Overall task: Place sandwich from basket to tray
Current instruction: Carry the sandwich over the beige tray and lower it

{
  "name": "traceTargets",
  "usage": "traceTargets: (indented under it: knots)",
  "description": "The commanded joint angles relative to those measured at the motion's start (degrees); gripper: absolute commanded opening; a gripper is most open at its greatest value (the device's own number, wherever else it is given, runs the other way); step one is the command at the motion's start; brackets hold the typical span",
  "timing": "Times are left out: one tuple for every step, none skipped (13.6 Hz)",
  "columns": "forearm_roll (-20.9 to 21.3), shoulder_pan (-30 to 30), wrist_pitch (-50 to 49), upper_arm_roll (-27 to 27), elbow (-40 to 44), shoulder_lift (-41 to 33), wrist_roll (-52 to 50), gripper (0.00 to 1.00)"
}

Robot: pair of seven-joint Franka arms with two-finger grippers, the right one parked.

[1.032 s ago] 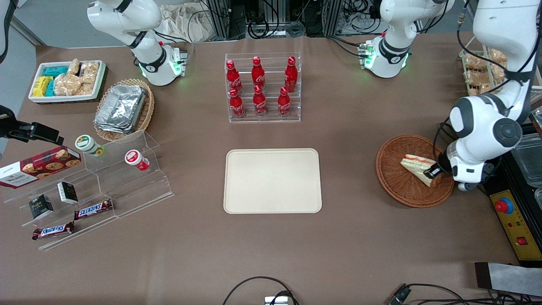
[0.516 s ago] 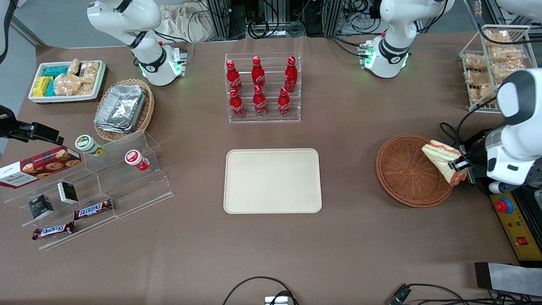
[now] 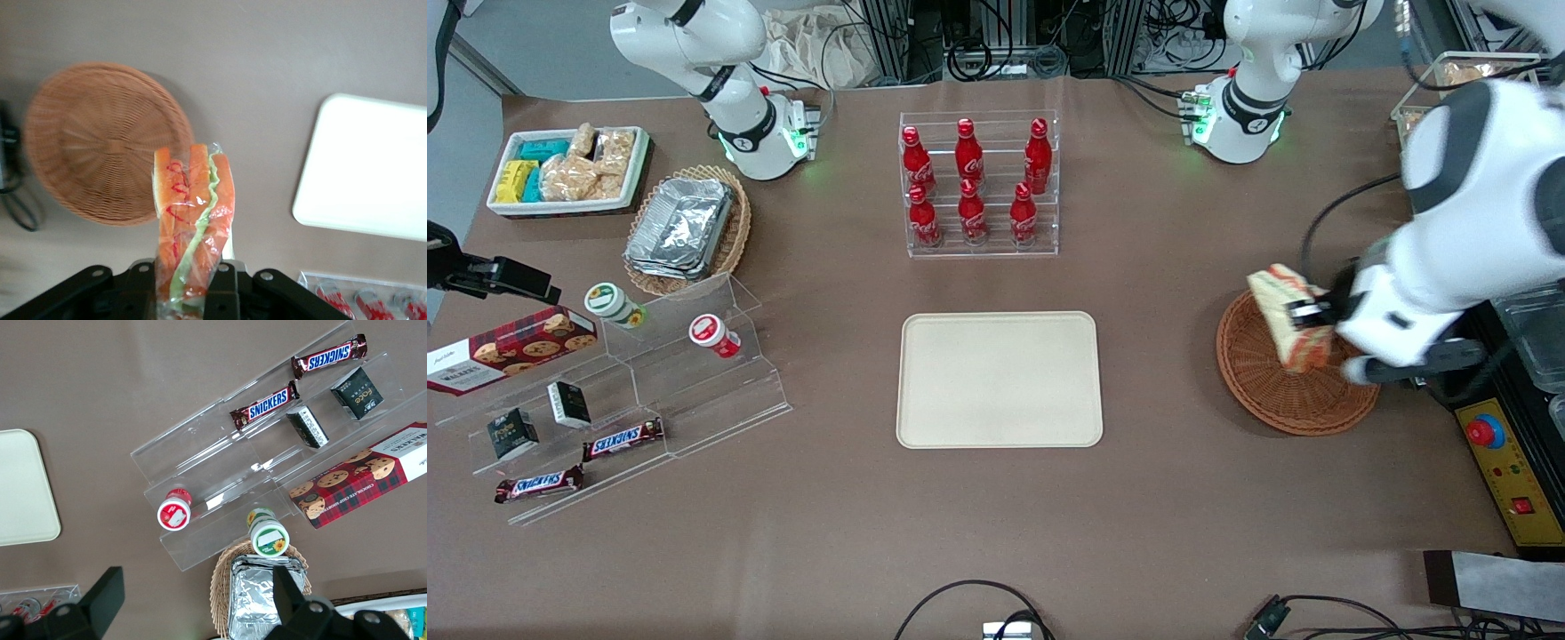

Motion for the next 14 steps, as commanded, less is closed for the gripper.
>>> traceTargets:
  knots:
    - [0.4,-5.6,3.4,0.1,3.0,7.5,-1.0,0.00]
    - [0.8,-7.8,6.7,0.1,2.8,9.8,-1.1,0.00]
    - [0.9,-10.3,10.1,0.2,2.6,12.7,-1.2,0.00]
    - [0.6,-11.2,13.5,0.2,2.5,15.4,-1.3,0.00]
    - [0.6,-12.1,16.4,0.1,2.3,17.4,-1.4,0.00]
    - [0.8,-14.2,18.4,0.2,2.3,19.4,-1.7,0.00]
    - [0.9,-15.4,20.8,0.2,2.3,21.4,-2.7,0.00]
    - [1.1,-16.6,24.1,0.4,2.2,23.0,-4.1,0.00]
    - [2.0,-17.8,26.4,0.5,1.3,24.4,-5.6,0.00]
    - [3.8,-18.8,27.9,0.5,0.7,25.6,-8.0,0.00]
    - [5.9,-19.5,29.0,0.5,0.6,27.0,-10.6,0.00]
    - [8.0,-20.4,29.8,0.5,0.6,28.3,-12.9,0.00]
    - [10.2,-21.5,31.1,0.5,0.6,29.1,-14.6,0.00]
    - [11.4,-21.7,32.1,0.5,0.6,29.7,-15.9,0.00]
